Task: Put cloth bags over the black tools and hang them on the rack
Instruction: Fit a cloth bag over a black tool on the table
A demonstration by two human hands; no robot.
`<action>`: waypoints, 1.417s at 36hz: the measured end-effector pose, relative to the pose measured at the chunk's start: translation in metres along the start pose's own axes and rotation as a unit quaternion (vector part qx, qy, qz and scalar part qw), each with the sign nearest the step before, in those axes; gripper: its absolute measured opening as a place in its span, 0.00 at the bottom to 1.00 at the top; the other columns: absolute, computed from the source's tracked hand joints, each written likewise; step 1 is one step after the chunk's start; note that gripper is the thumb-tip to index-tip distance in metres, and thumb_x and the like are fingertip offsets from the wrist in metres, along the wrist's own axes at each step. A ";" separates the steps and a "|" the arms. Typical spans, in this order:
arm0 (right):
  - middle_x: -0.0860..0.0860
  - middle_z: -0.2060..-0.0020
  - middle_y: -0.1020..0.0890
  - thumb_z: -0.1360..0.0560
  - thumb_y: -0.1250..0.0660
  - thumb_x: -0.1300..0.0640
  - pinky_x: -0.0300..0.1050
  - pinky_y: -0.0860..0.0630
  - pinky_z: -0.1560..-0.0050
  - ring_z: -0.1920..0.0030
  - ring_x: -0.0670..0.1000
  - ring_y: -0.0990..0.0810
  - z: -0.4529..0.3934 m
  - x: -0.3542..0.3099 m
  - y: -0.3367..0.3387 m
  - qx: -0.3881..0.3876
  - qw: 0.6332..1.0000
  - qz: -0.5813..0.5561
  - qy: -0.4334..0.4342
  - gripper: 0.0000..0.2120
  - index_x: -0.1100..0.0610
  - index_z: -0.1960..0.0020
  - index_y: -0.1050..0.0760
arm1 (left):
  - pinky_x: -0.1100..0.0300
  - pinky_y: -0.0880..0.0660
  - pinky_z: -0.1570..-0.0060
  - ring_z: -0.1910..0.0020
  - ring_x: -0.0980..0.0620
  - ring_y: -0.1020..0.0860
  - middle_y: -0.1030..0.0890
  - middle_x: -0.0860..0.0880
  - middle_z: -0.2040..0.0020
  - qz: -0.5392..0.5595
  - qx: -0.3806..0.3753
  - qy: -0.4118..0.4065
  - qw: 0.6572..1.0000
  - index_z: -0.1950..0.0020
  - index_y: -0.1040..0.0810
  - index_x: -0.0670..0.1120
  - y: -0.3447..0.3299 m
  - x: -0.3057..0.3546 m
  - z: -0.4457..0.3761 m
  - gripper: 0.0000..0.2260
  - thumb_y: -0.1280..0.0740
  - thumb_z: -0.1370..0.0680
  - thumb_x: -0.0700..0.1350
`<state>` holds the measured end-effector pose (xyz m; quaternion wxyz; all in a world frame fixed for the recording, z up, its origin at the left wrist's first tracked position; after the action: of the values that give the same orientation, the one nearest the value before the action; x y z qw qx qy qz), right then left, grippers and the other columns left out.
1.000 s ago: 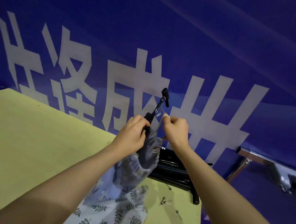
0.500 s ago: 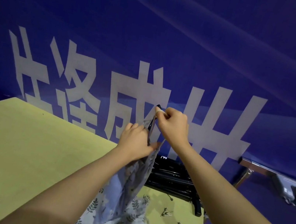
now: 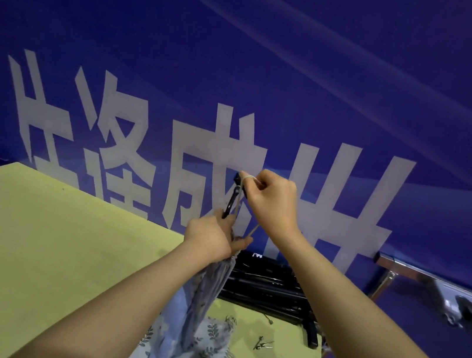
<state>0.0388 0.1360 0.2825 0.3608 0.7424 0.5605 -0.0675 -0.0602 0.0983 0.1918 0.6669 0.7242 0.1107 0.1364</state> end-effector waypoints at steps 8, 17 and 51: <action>0.47 0.77 0.30 0.24 0.32 0.49 0.44 0.32 0.72 0.75 0.47 0.32 -0.002 -0.001 0.004 0.043 0.999 0.006 -0.027 0.19 0.55 0.70 0.33 | 0.53 0.32 0.58 0.45 0.41 0.24 0.36 0.43 0.33 -0.012 -0.007 0.032 0.999 0.28 0.39 0.47 0.002 -0.001 0.005 0.23 0.46 0.20 0.56; 0.49 0.80 0.31 0.23 0.39 0.41 0.45 0.32 0.71 0.76 0.49 0.33 0.002 0.002 -0.006 0.000 0.995 0.014 -0.103 0.26 0.54 0.75 0.34 | 0.53 0.34 0.58 0.47 0.40 0.26 0.34 0.41 0.38 0.015 0.035 0.041 0.998 0.34 0.36 0.44 0.004 -0.014 0.017 0.22 0.44 0.21 0.57; 0.47 0.77 0.31 0.26 0.33 0.43 0.42 0.39 0.71 0.74 0.47 0.33 0.072 0.034 0.247 0.062 0.996 0.026 -0.066 0.23 0.53 0.72 0.38 | 0.51 0.37 0.40 0.40 0.43 0.35 0.35 0.44 0.39 -0.050 0.237 -0.003 0.970 0.39 0.28 0.43 0.096 0.214 0.138 0.26 0.46 0.22 0.63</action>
<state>0.2910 0.0907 0.3263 0.3520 0.7714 0.5108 -0.1418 0.1859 0.0338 0.2879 0.4830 0.8552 0.1745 0.0706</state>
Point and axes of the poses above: each hand's wrist, its own z-axis away from the middle knuckle, its own y-axis out of the back of the hand, x = y × z, the point moved 5 cm from there along -z, towards the middle knuckle
